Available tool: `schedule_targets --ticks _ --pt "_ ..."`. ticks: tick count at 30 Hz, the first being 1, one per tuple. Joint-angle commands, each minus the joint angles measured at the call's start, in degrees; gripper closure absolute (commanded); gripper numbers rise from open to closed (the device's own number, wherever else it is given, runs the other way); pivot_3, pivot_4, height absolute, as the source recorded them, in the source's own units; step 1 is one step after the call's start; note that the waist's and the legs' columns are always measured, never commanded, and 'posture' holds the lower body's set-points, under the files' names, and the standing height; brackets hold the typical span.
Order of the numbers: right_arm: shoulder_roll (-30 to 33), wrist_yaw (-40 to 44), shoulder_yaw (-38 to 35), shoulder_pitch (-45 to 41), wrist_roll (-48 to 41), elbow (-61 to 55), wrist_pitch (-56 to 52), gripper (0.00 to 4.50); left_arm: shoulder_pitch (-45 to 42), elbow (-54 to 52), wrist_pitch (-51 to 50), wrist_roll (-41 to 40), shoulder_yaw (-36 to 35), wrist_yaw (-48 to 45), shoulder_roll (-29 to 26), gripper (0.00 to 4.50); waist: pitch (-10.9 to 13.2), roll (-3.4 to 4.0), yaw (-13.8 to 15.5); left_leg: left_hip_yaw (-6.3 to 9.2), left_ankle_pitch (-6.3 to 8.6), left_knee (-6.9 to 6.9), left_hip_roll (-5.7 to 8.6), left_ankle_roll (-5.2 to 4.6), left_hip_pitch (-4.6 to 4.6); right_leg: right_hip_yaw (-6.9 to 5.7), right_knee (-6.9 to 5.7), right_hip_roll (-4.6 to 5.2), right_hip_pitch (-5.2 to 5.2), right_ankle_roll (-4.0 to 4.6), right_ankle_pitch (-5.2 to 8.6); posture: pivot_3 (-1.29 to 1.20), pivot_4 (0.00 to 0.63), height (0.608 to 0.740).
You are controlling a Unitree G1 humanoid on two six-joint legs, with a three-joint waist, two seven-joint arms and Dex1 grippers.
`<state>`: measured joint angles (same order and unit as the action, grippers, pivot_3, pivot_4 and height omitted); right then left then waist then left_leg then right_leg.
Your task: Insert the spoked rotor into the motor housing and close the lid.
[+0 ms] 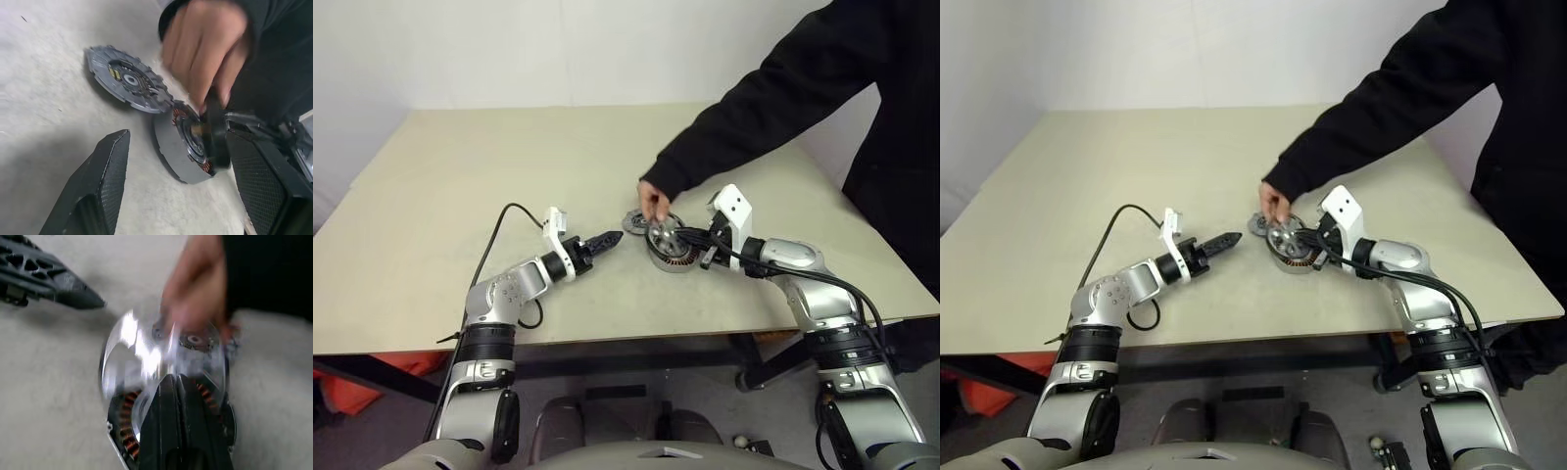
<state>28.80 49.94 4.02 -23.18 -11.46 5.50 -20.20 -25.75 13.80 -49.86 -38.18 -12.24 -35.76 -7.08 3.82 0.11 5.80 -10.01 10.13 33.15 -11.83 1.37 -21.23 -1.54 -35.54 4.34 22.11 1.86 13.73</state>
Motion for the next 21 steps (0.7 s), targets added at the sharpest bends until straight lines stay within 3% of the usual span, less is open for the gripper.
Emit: schedule_targets --ticks 1,14,21 --pt "0.6 0.1 -0.9 -0.7 -0.8 -2.1 0.4 4.50 -0.2 -1.7 1.0 -1.2 -0.7 -0.3 -0.5 1.22 0.0 0.00 0.0 0.00 0.00 0.00 0.00 0.00 0.00 0.00 0.00 0.00 0.00 0.00 0.00 0.00 0.000 0.740" --pt "1.3 -1.1 -1.4 -2.5 0.6 1.0 1.7 4.50 1.2 -3.1 1.5 -2.0 -1.5 -0.3 -1.5 1.22 0.0 0.00 -0.1 0.00 0.00 0.00 0.00 0.00 0.00 0.00 0.00 0.00 0.00 0.00 0.00 0.00 0.000 0.740" --pt "1.2 -1.4 -0.8 -3.5 1.3 2.6 2.6 4.50 5.3 -9.4 -1.3 -10.8 -8.4 0.2 -2.7 1.22 0.0 0.00 -0.2 0.00 0.00 0.00 0.00 0.01 0.00 0.00 -0.01 -0.02 0.01 0.00 0.00 0.00 0.000 0.740"
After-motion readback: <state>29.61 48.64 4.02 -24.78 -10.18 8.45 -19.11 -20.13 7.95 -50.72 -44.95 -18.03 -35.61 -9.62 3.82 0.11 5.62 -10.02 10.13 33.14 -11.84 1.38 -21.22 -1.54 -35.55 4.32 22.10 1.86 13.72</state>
